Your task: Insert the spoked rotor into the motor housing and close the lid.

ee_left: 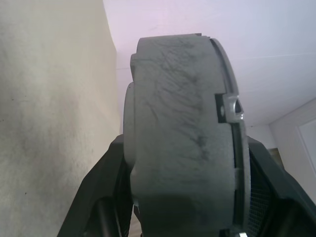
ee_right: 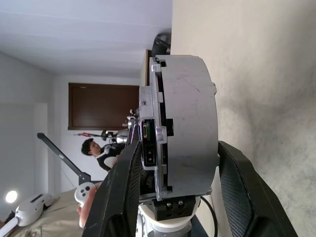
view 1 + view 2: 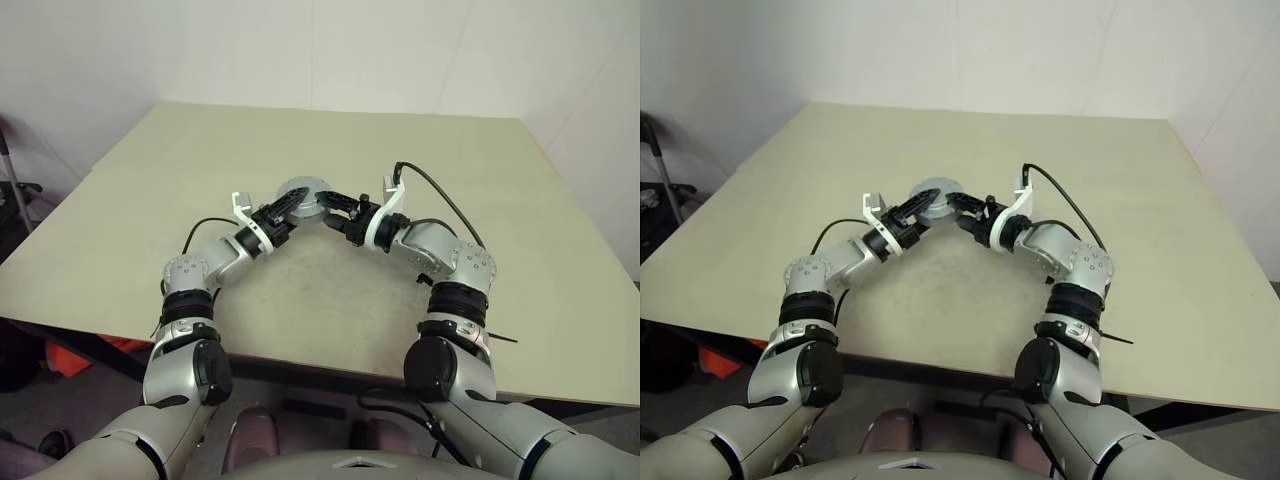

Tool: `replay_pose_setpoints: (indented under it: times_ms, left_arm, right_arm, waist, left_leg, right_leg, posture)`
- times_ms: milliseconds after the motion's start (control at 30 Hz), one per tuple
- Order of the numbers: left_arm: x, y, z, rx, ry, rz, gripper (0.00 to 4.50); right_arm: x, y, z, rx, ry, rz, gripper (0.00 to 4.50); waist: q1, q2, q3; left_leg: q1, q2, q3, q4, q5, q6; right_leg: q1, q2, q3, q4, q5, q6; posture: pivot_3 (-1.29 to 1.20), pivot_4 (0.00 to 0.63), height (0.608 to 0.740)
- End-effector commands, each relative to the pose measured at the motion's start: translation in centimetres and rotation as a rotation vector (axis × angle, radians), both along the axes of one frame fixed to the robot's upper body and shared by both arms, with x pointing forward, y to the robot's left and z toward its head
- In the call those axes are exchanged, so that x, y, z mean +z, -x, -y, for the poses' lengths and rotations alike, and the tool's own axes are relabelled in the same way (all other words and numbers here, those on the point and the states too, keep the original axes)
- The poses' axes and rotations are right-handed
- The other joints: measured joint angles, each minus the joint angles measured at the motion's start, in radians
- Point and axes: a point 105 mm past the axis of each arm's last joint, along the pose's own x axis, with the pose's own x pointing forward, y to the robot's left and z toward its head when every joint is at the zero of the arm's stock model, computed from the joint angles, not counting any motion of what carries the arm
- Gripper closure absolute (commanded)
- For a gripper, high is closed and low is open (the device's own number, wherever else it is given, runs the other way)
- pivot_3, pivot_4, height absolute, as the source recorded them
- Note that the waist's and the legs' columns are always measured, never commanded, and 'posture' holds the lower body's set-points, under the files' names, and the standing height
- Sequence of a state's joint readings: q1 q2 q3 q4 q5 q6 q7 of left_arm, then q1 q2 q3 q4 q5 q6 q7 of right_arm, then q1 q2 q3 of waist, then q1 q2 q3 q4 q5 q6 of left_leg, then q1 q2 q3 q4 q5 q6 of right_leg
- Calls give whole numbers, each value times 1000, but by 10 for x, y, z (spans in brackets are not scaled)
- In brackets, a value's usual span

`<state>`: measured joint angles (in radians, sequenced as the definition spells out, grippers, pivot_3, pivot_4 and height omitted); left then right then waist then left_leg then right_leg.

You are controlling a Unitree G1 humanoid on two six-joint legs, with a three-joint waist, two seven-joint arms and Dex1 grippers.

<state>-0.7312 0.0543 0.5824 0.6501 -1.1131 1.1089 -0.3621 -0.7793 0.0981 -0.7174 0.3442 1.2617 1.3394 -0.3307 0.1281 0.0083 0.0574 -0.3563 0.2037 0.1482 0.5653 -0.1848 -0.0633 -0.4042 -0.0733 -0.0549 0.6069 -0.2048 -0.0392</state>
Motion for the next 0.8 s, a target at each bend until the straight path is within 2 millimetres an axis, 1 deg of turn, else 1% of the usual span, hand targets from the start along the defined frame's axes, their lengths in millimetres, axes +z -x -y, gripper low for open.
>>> replay_pose_setpoints:
  times_ms: [33, 100, 167, 200, 300, 333, 400, 467, 567, 667, 733, 800]
  left_arm:
    - [12, -3, 0, 12, -15, 44, 2205]
    - [11, -4, 1, 12, -18, 44, 2205]
    - [10, -4, 1, 16, -25, 44, 2205]
    - [10, -4, 0, 21, -28, 44, 2205]
    - [9, -7, -5, 52, -47, 51, 2205]
    - [8, -8, -8, 69, -60, 57, 2205]
    - [8, -11, -15, 109, -85, 74, 2205]
    - [9, -15, -32, 199, -120, 104, 2205]
    - [14, -25, -75, 389, -148, 129, 2205]
    - [18, -27, -116, 531, -165, 126, 2205]
    - [18, -26, -129, 565, -176, 125, 2205]
    - [14, -25, -146, 617, -214, 101, 2205]
  right_arm:
    - [20, -2, 1, -6, 5, 87, 2303]
    - [20, -3, 3, -17, 44, 117, 2303]
    - [19, -4, 5, -31, 66, 135, 1565]
    - [18, -6, 7, -51, 90, 142, 1335]
    - [7, -19, 22, -186, 256, 153, 276]
    - [4, -22, 26, -217, 302, 159, 34]
    - [-2, -26, 31, -258, 352, 166, 34]
    - [-5, -28, 33, -279, 369, 167, 34]
    - [-6, -26, 31, -258, 334, 176, 34]
    - [-8, -24, 33, -250, 330, 179, 34]
    - [-8, -24, 33, -242, 323, 181, 34]
    - [-7, -23, 33, -229, 316, 190, 34]
  waist:
    - [0, 0, 0]
    - [0, 0, 0]
    - [1, 0, 0]
    - [1, 0, 0]
    - [1, 0, 0]
    - [1, 0, 0]
    - [0, 0, 0]
    - [-3, 0, 0]
    - [-5, 0, 0]
    - [-6, 0, 0]
    - [-4, 0, 0]
    - [0, 0, 0]
  left_leg:
    - [0, 0, 0, 0, 0, 0]
    - [-1, 0, 0, 1, 0, 0]
    - [-2, 0, 0, 1, 0, 0]
    - [-2, 0, 0, 1, 0, 0]
    - [-4, 0, -1, 2, 0, 0]
    - [-4, 0, -1, 2, 0, 0]
    - [-5, 0, -1, 3, 0, 0]
    - [-6, 0, -1, 3, 0, 0]
    - [-7, 1, -1, 2, 0, 0]
    - [-8, 1, -1, 3, 0, 0]
    - [-7, 1, -1, 3, 0, 0]
    - [-7, 1, -1, 4, -1, 1]
  right_leg:
    - [0, 0, 0, 0, 0, 0]
    - [0, 0, 0, 0, 0, 0]
    - [0, 0, 0, 0, 0, 0]
    - [0, 0, 0, 0, 0, 0]
    - [0, 0, -1, 0, 0, 1]
    - [0, 0, -1, 0, 0, 1]
    - [0, 0, -1, 0, 1, 1]
    - [-1, 0, -1, 0, 1, 1]
    - [-2, 0, -1, 0, 1, 1]
    - [-4, 0, -1, 1, 1, 1]
    - [-4, 0, -1, 0, 1, 1]
    - [-4, 0, -2, 0, 1, 1]
  posture:
    - [0, 0, 740]
    - [0, 0, 740]
    - [0, 0, 740]
    - [0, 0, 740]
    - [0, 0, 740]
    - [0, 0, 740]
    - [0, 0, 740]
    - [0, 0, 740]
    - [0, 0, 740]
    - [0, 0, 740]
    - [0, 0, 740]
    - [0, 0, 740]
